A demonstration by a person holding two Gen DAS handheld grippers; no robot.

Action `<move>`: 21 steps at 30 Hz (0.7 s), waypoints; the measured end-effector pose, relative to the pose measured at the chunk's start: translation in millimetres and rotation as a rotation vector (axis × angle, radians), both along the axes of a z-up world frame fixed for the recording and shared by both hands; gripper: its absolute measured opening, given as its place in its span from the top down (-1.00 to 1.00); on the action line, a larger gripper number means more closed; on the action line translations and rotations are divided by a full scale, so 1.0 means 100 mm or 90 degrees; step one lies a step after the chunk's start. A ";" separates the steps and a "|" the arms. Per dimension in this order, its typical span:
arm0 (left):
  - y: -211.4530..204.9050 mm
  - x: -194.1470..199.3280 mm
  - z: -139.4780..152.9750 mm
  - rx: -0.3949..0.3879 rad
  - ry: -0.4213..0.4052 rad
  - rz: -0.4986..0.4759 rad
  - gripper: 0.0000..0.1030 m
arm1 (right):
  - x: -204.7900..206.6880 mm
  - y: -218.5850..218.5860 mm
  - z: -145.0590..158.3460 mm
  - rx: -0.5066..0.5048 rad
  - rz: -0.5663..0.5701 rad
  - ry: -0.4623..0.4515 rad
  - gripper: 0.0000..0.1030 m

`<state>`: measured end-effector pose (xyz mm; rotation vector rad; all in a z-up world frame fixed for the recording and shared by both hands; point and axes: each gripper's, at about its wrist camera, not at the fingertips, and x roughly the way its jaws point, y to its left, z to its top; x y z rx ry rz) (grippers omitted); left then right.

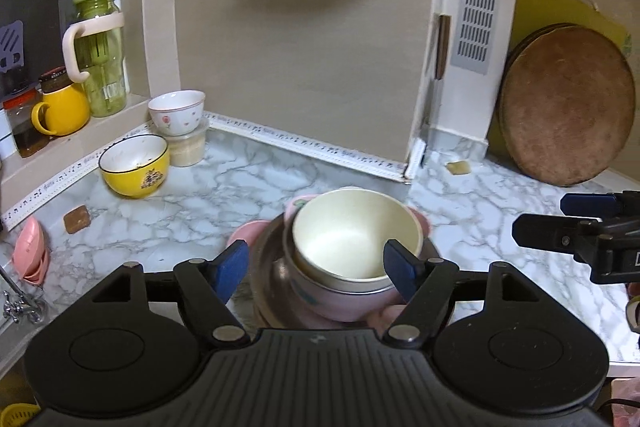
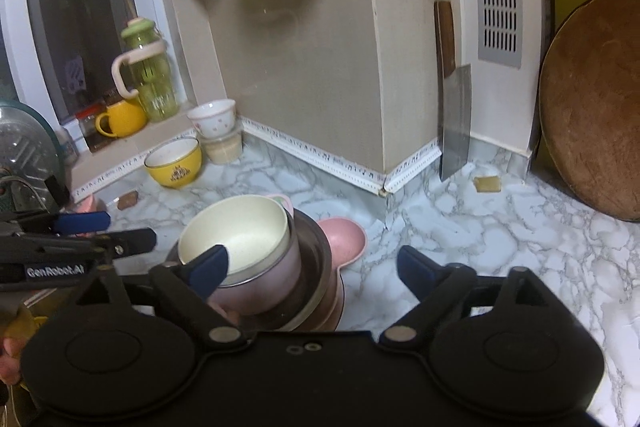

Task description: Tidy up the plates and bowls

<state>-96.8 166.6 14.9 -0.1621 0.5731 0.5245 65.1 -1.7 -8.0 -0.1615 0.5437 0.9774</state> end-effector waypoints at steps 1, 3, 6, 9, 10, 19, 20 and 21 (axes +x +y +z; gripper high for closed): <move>-0.03 -0.02 0.00 0.000 -0.005 0.003 -0.43 | -0.02 -0.03 0.01 0.007 0.000 -0.004 -0.92; -0.08 -0.04 -0.01 -0.011 -0.012 -0.004 -0.43 | -0.05 -0.08 0.03 0.017 -0.003 -0.011 -0.98; -0.15 -0.07 -0.02 -0.011 -0.017 -0.014 -0.44 | -0.11 -0.14 0.05 0.023 -0.004 -0.026 -0.99; -0.22 -0.10 -0.02 -0.014 -0.021 -0.021 -0.62 | -0.17 -0.19 0.04 0.029 -0.007 -0.037 -0.99; -0.24 -0.11 -0.03 -0.018 -0.026 -0.023 -0.64 | -0.19 -0.21 0.04 0.033 -0.008 -0.038 -0.99; -0.38 -0.20 -0.07 -0.039 -0.025 -0.031 -0.94 | -0.24 -0.41 -0.03 0.050 -0.054 -0.010 -1.00; -0.39 -0.20 -0.08 -0.039 -0.024 -0.030 -0.94 | -0.24 -0.43 -0.05 0.048 -0.059 -0.006 -1.00; -0.40 -0.21 -0.08 -0.041 -0.023 -0.030 -0.94 | -0.26 -0.44 -0.07 0.046 -0.062 -0.003 -1.00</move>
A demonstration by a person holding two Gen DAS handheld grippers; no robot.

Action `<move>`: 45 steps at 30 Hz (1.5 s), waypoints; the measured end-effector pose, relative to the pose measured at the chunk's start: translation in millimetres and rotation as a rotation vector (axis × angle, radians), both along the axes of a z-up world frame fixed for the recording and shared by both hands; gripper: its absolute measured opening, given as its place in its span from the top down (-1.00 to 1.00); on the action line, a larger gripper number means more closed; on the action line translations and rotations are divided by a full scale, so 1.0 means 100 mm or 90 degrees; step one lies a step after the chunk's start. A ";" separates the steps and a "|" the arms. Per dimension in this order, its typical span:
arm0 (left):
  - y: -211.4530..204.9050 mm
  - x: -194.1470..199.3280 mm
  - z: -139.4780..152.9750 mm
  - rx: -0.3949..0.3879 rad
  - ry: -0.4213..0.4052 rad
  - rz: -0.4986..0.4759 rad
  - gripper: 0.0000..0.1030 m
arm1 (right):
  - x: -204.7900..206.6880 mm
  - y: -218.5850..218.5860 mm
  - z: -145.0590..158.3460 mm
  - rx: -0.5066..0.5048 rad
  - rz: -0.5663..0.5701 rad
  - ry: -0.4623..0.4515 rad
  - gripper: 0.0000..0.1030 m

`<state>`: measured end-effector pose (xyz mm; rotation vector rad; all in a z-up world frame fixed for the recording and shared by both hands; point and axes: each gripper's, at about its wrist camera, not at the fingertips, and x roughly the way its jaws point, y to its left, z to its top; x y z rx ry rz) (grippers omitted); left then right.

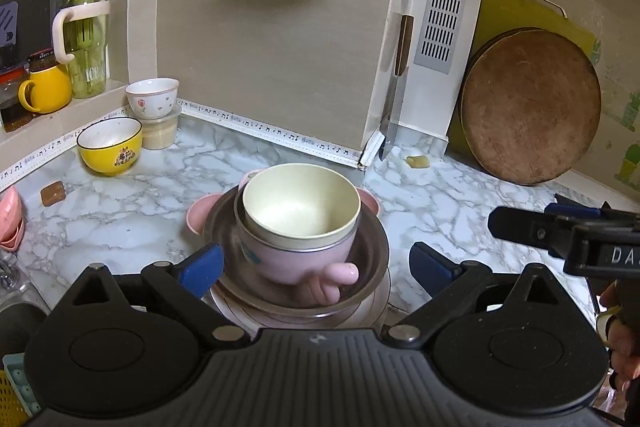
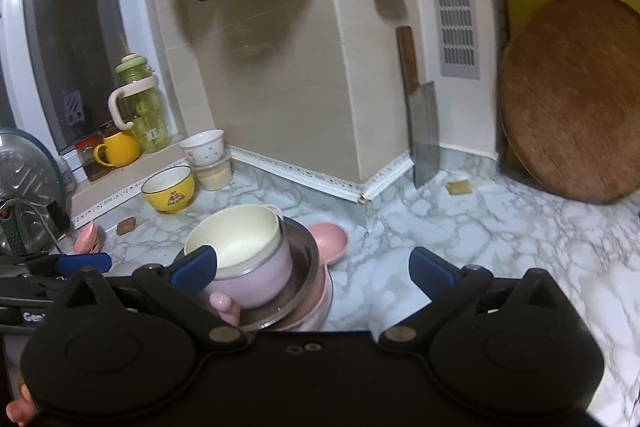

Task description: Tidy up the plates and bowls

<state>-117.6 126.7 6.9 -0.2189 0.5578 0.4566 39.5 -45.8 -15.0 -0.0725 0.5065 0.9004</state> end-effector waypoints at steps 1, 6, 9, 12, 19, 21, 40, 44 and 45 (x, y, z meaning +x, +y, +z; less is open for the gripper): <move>-0.01 -0.01 -0.01 -0.005 0.002 -0.002 -0.94 | -0.01 -0.02 -0.02 -0.002 -0.001 0.002 -1.00; -0.04 -0.03 -0.04 -0.022 0.012 -0.002 -0.94 | -0.13 -0.08 -0.07 -0.001 -0.006 0.012 -1.00; -0.07 -0.03 -0.05 -0.027 0.014 -0.008 -0.94 | -0.21 -0.10 -0.09 -0.002 -0.011 0.013 -1.00; -0.09 -0.04 -0.03 -0.024 0.009 -0.007 -0.94 | -0.27 -0.12 -0.09 -0.003 -0.020 -0.012 -1.00; -0.14 -0.02 -0.01 -0.015 0.007 -0.007 -0.94 | -0.33 -0.19 -0.06 0.002 -0.042 -0.042 -1.00; -0.14 -0.02 -0.02 -0.018 0.010 -0.011 -0.94 | -0.33 -0.20 -0.06 0.005 -0.044 -0.040 -0.99; -0.16 -0.03 -0.02 -0.002 0.004 -0.014 -0.94 | -0.32 -0.23 -0.10 0.018 -0.065 -0.010 -0.99; -0.15 -0.03 -0.01 -0.002 0.002 -0.014 -0.94 | -0.34 -0.22 -0.10 0.020 -0.065 -0.012 -1.00; -0.16 -0.03 -0.01 -0.001 0.001 -0.014 -0.94 | -0.34 -0.22 -0.10 0.020 -0.064 -0.012 -0.99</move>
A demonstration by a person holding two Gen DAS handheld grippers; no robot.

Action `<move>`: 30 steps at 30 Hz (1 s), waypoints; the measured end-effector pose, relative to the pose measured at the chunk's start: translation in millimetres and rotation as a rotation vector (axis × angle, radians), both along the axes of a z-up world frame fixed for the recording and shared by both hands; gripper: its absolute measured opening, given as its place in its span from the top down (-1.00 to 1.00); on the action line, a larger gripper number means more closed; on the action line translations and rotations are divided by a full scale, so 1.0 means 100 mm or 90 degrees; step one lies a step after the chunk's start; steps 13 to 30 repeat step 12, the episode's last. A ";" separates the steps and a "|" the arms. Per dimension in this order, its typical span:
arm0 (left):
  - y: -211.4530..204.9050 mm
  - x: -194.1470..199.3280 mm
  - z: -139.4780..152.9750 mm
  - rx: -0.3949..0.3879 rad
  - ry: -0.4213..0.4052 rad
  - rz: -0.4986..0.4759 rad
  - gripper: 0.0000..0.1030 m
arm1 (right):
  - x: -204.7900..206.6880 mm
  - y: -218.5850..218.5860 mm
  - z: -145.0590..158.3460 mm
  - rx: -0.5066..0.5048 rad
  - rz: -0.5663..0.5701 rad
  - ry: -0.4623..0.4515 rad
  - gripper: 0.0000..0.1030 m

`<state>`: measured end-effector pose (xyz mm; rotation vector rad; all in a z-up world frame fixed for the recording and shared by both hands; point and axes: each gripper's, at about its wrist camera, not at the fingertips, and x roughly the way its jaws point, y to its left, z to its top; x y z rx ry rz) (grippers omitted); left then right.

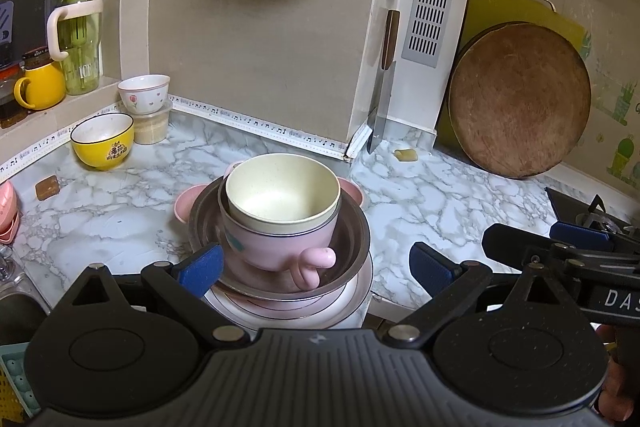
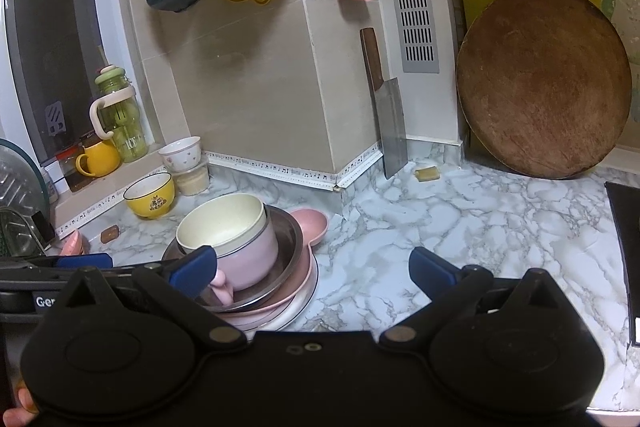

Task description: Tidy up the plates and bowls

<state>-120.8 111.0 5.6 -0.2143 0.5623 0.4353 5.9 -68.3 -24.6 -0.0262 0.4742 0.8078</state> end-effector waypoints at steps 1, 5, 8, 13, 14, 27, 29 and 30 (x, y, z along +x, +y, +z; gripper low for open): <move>0.00 0.00 0.00 0.000 0.000 0.000 -0.94 | 0.00 0.00 0.00 0.000 0.000 0.000 -1.00; 0.00 0.00 0.00 -0.002 0.000 -0.001 -0.94 | -0.01 0.02 0.01 0.001 0.001 -0.001 -0.99; 0.00 0.01 0.00 -0.001 0.000 0.000 -0.94 | -0.01 0.02 0.00 0.001 -0.001 0.000 -1.00; 0.00 0.02 -0.01 -0.004 0.000 0.000 -0.94 | 0.02 0.03 0.00 0.002 -0.004 0.004 -1.00; 0.00 0.02 -0.01 -0.004 0.000 0.000 -0.94 | 0.02 0.03 0.00 0.002 -0.004 0.004 -1.00; 0.00 0.02 -0.01 -0.004 0.000 0.000 -0.94 | 0.02 0.03 0.00 0.002 -0.004 0.004 -1.00; 0.00 0.02 -0.01 -0.004 0.000 0.000 -0.94 | 0.02 0.03 0.00 0.002 -0.004 0.004 -1.00; 0.00 0.02 -0.01 -0.004 0.000 0.000 -0.94 | 0.02 0.03 0.00 0.002 -0.004 0.004 -1.00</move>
